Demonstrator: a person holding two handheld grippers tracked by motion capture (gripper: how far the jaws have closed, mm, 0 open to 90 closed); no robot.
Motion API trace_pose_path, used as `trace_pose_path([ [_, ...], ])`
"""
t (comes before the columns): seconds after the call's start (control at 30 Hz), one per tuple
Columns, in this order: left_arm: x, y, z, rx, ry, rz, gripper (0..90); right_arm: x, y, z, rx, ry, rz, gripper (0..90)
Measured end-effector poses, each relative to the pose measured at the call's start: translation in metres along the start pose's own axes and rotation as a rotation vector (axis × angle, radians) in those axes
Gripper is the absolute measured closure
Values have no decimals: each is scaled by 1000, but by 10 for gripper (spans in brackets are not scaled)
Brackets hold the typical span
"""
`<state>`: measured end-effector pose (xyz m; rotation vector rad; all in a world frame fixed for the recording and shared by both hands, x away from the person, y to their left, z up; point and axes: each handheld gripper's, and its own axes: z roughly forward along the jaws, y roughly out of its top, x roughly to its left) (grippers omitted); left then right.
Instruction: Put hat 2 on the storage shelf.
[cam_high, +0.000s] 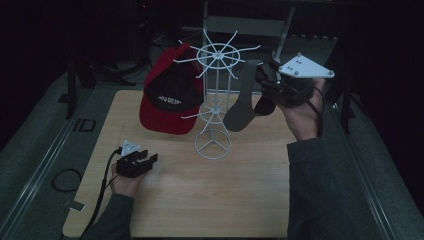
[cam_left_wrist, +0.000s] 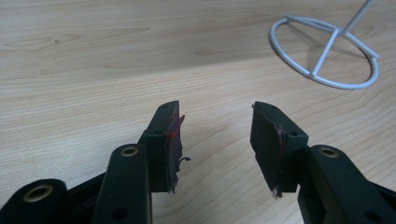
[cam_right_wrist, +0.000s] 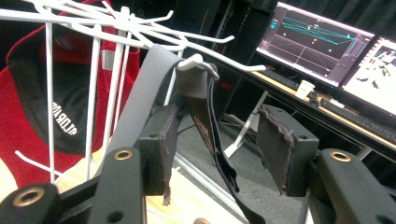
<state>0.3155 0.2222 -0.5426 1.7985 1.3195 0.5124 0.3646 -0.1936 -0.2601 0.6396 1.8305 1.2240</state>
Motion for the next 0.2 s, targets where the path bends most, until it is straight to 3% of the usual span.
trace_pose_path([
  [0.2, 0, 0, 0, -1, 0, -1, 535, -3, -3, -3, -1, -3, -2, 474],
])
